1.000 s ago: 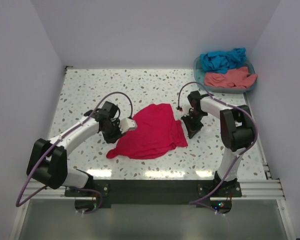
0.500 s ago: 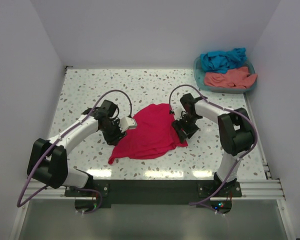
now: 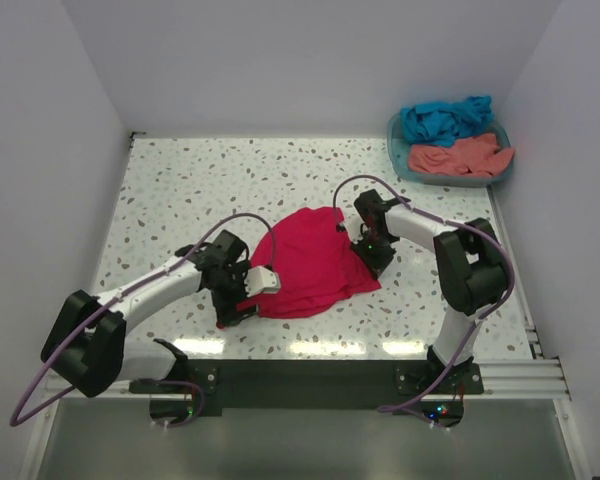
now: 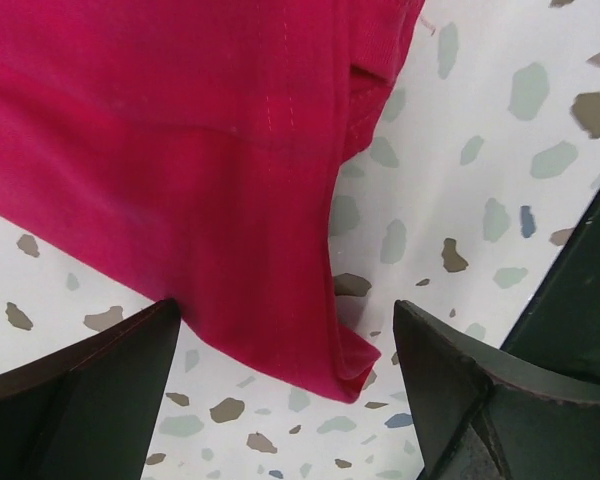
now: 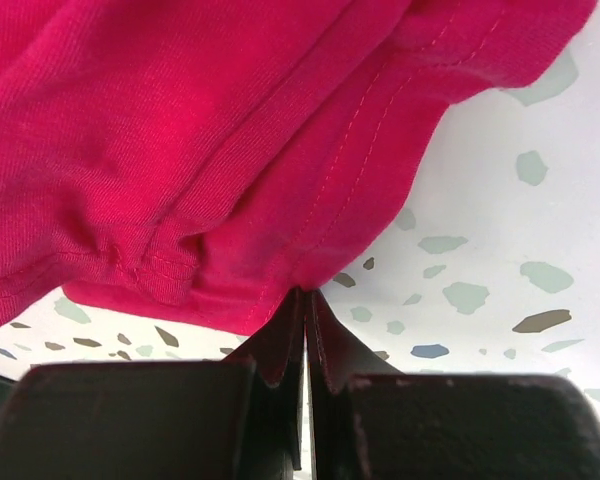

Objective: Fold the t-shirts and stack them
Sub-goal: Flatten the tshirt out

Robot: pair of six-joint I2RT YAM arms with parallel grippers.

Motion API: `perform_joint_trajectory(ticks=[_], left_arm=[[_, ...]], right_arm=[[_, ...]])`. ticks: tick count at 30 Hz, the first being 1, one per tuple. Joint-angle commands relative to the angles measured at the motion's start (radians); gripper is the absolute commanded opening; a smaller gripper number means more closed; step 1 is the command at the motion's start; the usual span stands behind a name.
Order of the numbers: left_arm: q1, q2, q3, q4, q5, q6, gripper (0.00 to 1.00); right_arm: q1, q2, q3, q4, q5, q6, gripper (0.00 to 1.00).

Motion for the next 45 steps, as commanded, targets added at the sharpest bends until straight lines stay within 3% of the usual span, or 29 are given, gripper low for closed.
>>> perform_joint_trajectory(ticks=[1, 4, 9, 14, 17, 21, 24, 26, 29, 30, 32, 33, 35, 36, 37, 38, 41, 45], left_arm=[[-0.024, -0.029, -0.053, 0.123, -0.070, 0.033, 0.93], [-0.042, -0.028, -0.081, 0.156, -0.105, 0.050, 0.93], [-0.059, -0.014, -0.101, 0.215, -0.193, 0.033, 0.74], [-0.024, -0.035, -0.012, 0.173, -0.210, -0.002, 0.26], [0.086, -0.032, 0.057, 0.120, -0.162, -0.010, 0.06], [0.284, 0.044, 0.150, 0.100, -0.099, -0.013, 0.00], [0.440, 0.124, 0.177, 0.145, -0.089, -0.057, 0.00], [0.484, 0.173, 0.209, 0.152, -0.076, -0.112, 0.00], [0.562, 0.283, 0.253, 0.144, -0.063, -0.198, 0.12], [0.602, 0.334, 0.264, 0.143, -0.055, -0.220, 0.23], [0.642, 0.395, 0.310, 0.127, -0.035, -0.250, 0.32], [0.675, 0.402, 0.328, 0.112, 0.002, -0.255, 0.36], [0.702, 0.365, 0.382, 0.103, 0.075, -0.231, 0.53], [0.699, 0.336, 0.391, 0.109, 0.171, -0.211, 0.58], [0.687, 0.298, 0.394, 0.126, 0.213, -0.195, 0.68], [0.662, 0.224, 0.396, 0.147, 0.244, -0.174, 0.71], [0.449, 0.147, 0.397, 0.205, 0.251, -0.158, 0.73], [0.114, 0.123, 0.356, 0.373, 0.174, -0.250, 0.73]], right_arm=[[0.021, 0.078, -0.068, 0.066, -0.048, -0.014, 0.00], [0.021, 0.059, -0.073, 0.055, -0.056, -0.028, 0.00], [0.020, 0.044, -0.060, 0.055, 0.025, -0.041, 0.00], [0.020, 0.039, -0.056, 0.070, 0.117, -0.054, 0.00], [0.020, 0.049, -0.051, 0.070, 0.168, -0.058, 0.00], [0.020, 0.064, -0.054, 0.067, 0.203, -0.060, 0.00], [0.020, 0.073, -0.059, 0.072, 0.229, -0.063, 0.00], [0.015, 0.076, -0.059, 0.072, 0.223, -0.066, 0.00], [0.015, 0.072, -0.050, 0.064, 0.214, -0.070, 0.00], [0.014, 0.067, -0.048, 0.066, 0.214, -0.072, 0.00], [0.007, 0.064, -0.044, 0.060, 0.206, -0.074, 0.00], [0.004, 0.059, -0.039, 0.056, 0.193, -0.074, 0.00], [0.001, 0.047, -0.028, 0.035, 0.153, -0.080, 0.00], [0.000, 0.040, -0.024, 0.023, 0.107, -0.083, 0.00], [0.000, 0.021, -0.019, 0.011, 0.101, -0.090, 0.00], [0.000, 0.013, -0.013, -0.008, 0.073, -0.090, 0.00], [0.000, -0.008, 0.001, -0.061, -0.005, -0.087, 0.00], [-0.022, -0.005, -0.004, -0.097, -0.086, -0.064, 0.00]])
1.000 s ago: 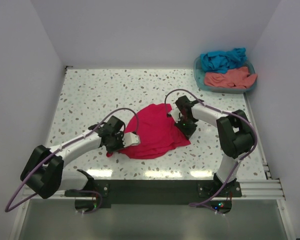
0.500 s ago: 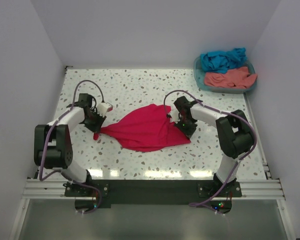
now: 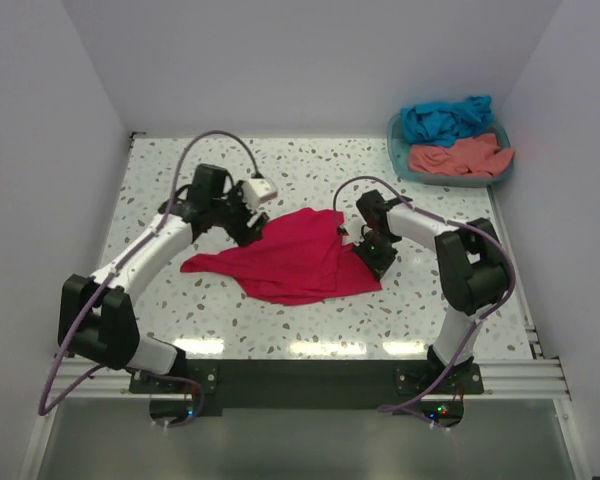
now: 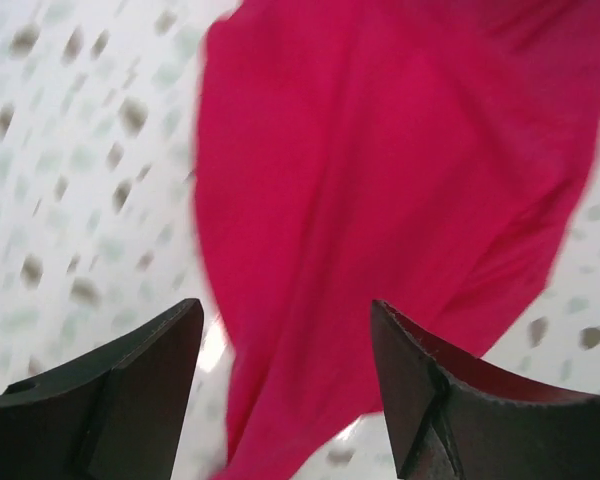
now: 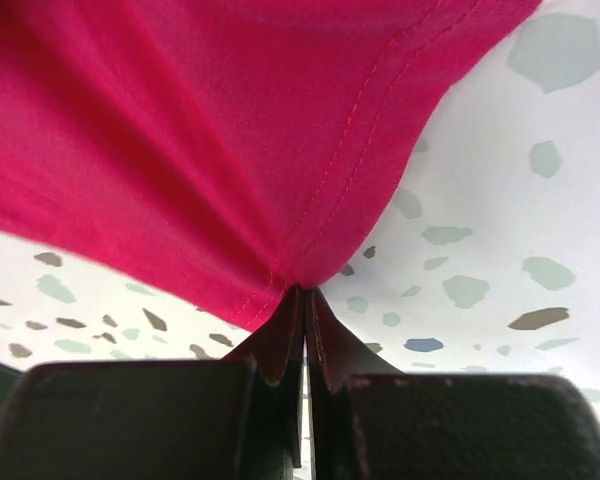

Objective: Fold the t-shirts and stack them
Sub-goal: Flatten the tshirt out

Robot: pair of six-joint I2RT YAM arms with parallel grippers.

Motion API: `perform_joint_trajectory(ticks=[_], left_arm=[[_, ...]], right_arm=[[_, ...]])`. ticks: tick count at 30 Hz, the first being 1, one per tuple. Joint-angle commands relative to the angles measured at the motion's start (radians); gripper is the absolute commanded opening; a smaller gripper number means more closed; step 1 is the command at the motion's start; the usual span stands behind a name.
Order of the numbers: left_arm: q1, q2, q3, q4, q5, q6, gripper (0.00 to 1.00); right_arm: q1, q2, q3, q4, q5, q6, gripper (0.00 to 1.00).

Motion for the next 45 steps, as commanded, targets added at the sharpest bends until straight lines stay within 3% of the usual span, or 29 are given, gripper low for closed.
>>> perform_joint_trajectory(ticks=[1, 3, 9, 13, 18, 26, 33, 38, 39, 42, 45], left_arm=[[-0.246, -0.033, -0.032, 0.178, -0.010, -0.076, 0.73], [-0.388, -0.019, -0.082, 0.294, -0.108, -0.131, 0.73], [-0.637, 0.103, -0.107, 0.477, -0.291, -0.260, 0.71], [-0.746, 0.157, -0.112, 0.581, -0.390, -0.298, 0.71], [-0.823, 0.249, -0.052, 0.592, -0.501, -0.360, 0.69], [-0.837, 0.392, 0.043, 0.488, -0.588, -0.415, 0.64], [-0.816, 0.361, 0.039, 0.430, -0.621, -0.396, 0.51], [-0.783, 0.317, 0.048, 0.382, -0.609, -0.383, 0.28], [-0.771, 0.314, 0.052, 0.362, -0.593, -0.381, 0.17], [-0.730, 0.300, 0.071, 0.328, -0.561, -0.381, 0.01], [-0.673, 0.272, 0.089, 0.312, -0.544, -0.369, 0.00]], right_arm=[[-0.030, 0.010, -0.007, -0.076, -0.122, 0.007, 0.00], [-0.054, 0.042, 0.009, -0.112, -0.205, 0.018, 0.00], [-0.152, 0.109, 0.048, -0.142, -0.312, 0.070, 0.00], [-0.182, 0.117, 0.049, -0.148, -0.331, 0.079, 0.00], [-0.182, 0.116, 0.049, -0.142, -0.329, 0.084, 0.00], [-0.182, 0.102, 0.039, -0.129, -0.297, 0.093, 0.00], [-0.181, 0.107, 0.035, -0.118, -0.251, 0.095, 0.00], [-0.182, 0.111, 0.036, -0.112, -0.223, 0.099, 0.00], [-0.182, 0.116, 0.038, -0.113, -0.223, 0.099, 0.00], [-0.182, 0.116, 0.041, -0.109, -0.222, 0.102, 0.00], [-0.182, 0.103, 0.041, -0.101, -0.220, 0.102, 0.00]])
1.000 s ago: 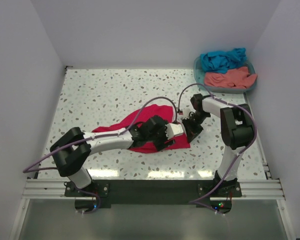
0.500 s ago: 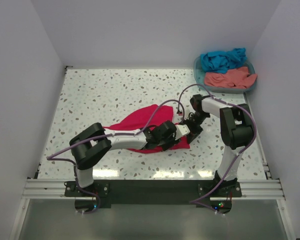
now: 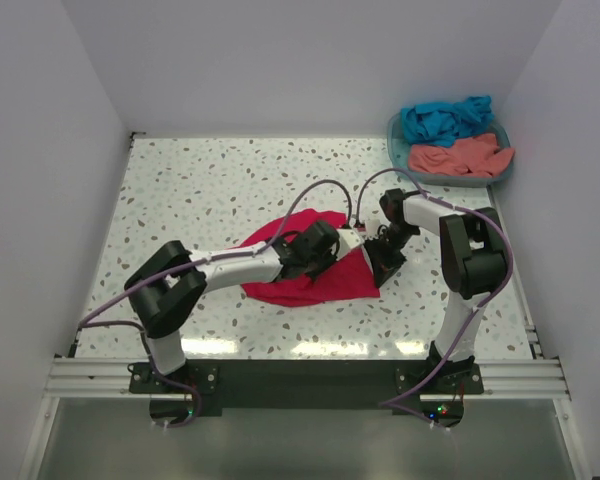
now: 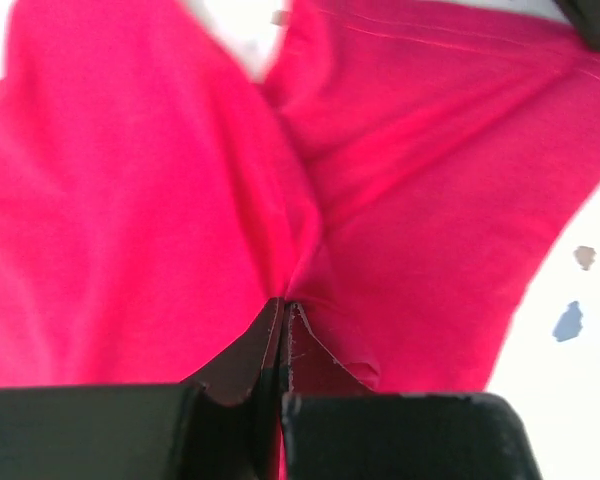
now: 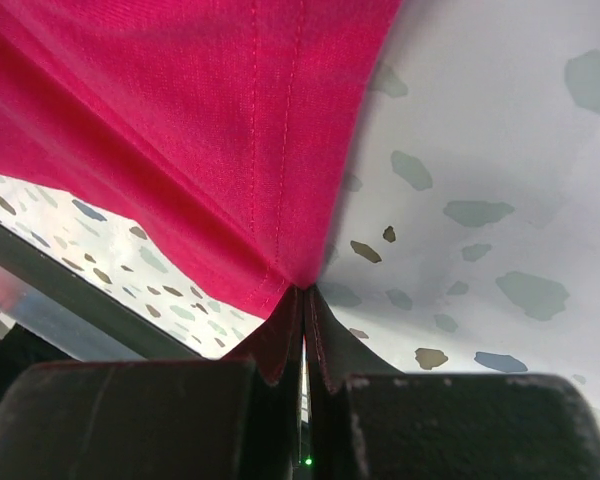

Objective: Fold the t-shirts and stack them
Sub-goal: Flatten the tshirt out

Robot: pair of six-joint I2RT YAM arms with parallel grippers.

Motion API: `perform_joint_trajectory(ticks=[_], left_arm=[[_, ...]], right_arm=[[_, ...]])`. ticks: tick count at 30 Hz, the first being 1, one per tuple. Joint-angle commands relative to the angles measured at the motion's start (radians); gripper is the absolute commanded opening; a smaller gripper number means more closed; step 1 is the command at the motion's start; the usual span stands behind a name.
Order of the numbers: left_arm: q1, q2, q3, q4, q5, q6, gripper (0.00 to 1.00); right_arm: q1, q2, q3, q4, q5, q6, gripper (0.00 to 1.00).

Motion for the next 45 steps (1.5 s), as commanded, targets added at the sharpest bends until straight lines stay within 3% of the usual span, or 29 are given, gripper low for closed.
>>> perform_joint_trajectory(ticks=[1, 12, 23, 32, 39, 45], left_arm=[[0.076, -0.085, 0.057, -0.026, 0.034, 0.016, 0.00], [0.424, -0.161, 0.163, -0.057, 0.114, 0.218, 0.00], [0.691, -0.008, 0.356, 0.009, 0.143, 0.298, 0.00], [0.782, 0.047, 0.468, 0.038, 0.141, 0.335, 0.00], [0.837, 0.038, 0.534, -0.008, 0.230, 0.355, 0.00], [0.845, -0.048, 0.414, -0.094, 0.351, 0.413, 0.00]], right_arm=[[0.001, -0.006, -0.006, 0.023, 0.077, -0.003, 0.00], [0.001, -0.075, -0.010, 0.045, 0.129, -0.030, 0.00], [-0.045, -0.149, 0.005, 0.042, 0.285, -0.110, 0.00], [-0.108, -0.167, 0.235, 0.017, 0.376, -0.222, 0.00], [-0.135, -0.138, 0.465, -0.015, 0.387, -0.282, 0.00], [-0.132, -0.022, 0.626, -0.118, 0.275, -0.308, 0.00]])
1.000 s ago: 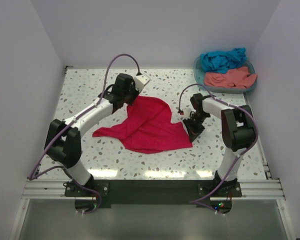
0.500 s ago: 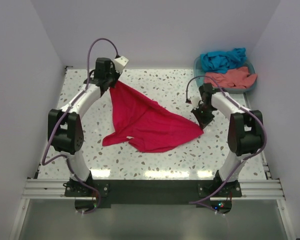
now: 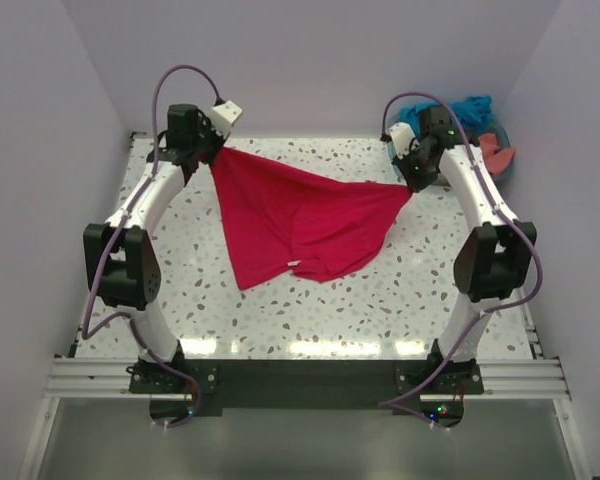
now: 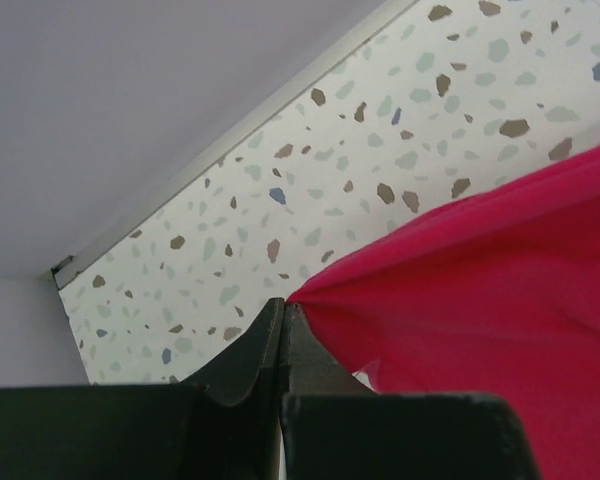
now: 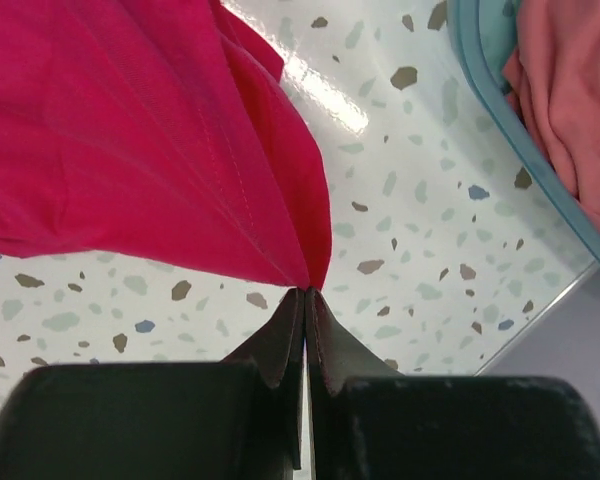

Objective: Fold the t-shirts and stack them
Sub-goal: Flatten the tshirt out

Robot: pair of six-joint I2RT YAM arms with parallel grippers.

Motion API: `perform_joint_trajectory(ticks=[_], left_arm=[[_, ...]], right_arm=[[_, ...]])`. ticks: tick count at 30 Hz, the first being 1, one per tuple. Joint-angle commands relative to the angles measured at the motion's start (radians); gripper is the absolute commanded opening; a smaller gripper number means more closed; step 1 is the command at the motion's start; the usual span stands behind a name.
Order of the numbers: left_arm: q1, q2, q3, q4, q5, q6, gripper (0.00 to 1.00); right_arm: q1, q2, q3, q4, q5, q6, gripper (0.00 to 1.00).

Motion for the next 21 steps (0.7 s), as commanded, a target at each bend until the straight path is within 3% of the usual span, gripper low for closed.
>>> perform_joint_trajectory(ticks=[1, 5, 15, 16, 17, 20, 21], left_arm=[[0.007, -0.109, -0.081, -0.031, 0.089, 0.051, 0.00], [0.036, -0.153, -0.165, -0.064, 0.106, 0.025, 0.00], [0.174, -0.147, -0.204, -0.116, 0.138, -0.043, 0.00], [0.185, -0.140, -0.204, -0.119, 0.142, -0.048, 0.00], [0.189, -0.137, -0.202, -0.125, 0.155, -0.046, 0.00], [0.208, -0.125, -0.199, -0.137, 0.178, -0.049, 0.00], [0.212, -0.122, -0.195, -0.142, 0.183, -0.046, 0.00]], right_arm=[[0.003, 0.099, 0.105, -0.115, -0.085, -0.037, 0.00], [0.059, 0.154, 0.168, -0.175, -0.197, -0.005, 0.00], [0.429, 0.203, 0.230, -0.157, -0.396, 0.144, 0.00], [0.453, 0.222, 0.255, -0.169, -0.410, 0.146, 0.04], [0.495, 0.239, 0.279, -0.223, -0.429, 0.138, 0.30], [0.500, 0.227, 0.282, -0.238, -0.490, 0.153, 0.76], [0.480, 0.201, 0.258, -0.215, -0.481, 0.161, 0.77]])
